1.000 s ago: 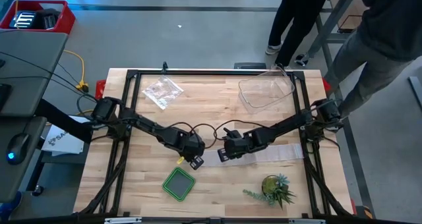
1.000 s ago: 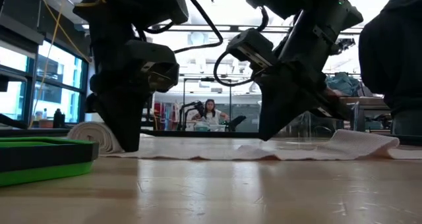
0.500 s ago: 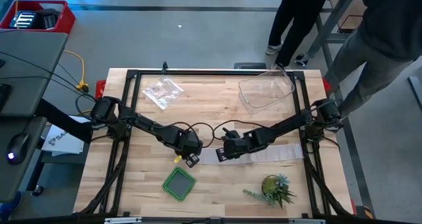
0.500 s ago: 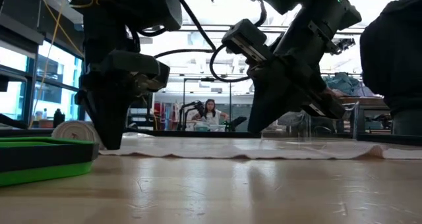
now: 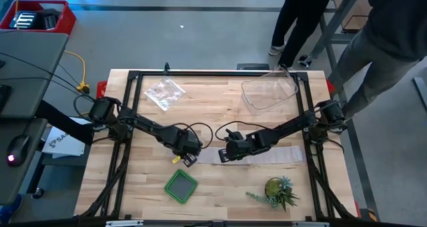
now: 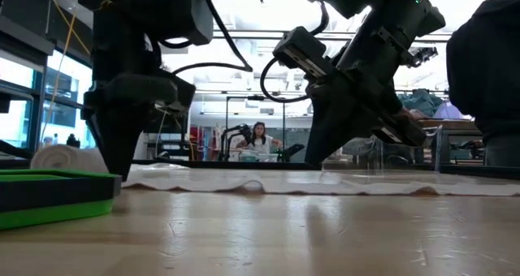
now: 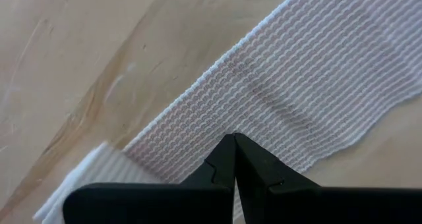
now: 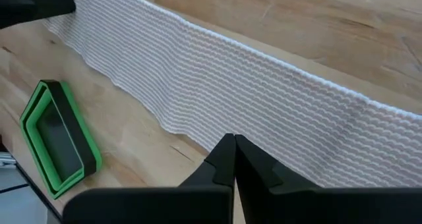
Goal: Roll bandage
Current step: Roll the white bandage
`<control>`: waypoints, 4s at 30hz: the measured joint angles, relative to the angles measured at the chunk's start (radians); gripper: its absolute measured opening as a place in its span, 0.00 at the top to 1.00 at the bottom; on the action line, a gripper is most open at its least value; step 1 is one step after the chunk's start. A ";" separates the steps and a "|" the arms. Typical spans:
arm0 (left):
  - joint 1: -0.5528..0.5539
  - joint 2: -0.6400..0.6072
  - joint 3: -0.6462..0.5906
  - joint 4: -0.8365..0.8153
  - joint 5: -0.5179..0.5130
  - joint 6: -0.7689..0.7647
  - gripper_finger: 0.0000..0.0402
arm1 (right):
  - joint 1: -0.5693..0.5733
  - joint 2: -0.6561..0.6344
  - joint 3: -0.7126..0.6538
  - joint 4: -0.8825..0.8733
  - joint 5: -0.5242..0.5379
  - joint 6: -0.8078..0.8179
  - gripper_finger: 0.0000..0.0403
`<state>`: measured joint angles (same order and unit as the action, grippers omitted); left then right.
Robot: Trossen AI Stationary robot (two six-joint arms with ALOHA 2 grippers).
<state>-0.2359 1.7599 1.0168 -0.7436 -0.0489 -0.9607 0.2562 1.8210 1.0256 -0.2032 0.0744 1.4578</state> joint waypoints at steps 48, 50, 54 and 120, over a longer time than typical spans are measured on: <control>-0.168 -0.851 -0.482 -0.180 -0.192 -0.586 1.00 | -0.139 0.169 0.282 0.123 -0.087 -0.358 1.00; -0.170 -0.831 -0.482 -0.195 -0.205 -0.602 1.00 | -0.140 0.186 0.297 0.135 -0.082 -0.361 1.00; -0.156 -0.793 -0.482 -0.155 -0.242 -0.609 1.00 | -0.132 0.260 0.372 0.169 -0.123 -0.392 1.00; -0.186 -0.744 -0.632 0.281 -0.251 -0.844 1.00 | -0.116 0.618 0.907 -0.181 0.002 -1.344 1.00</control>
<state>-0.4221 1.0157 0.3843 -0.4625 -0.2996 -1.8050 0.1398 2.4390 1.9327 -0.3843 0.0761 0.1135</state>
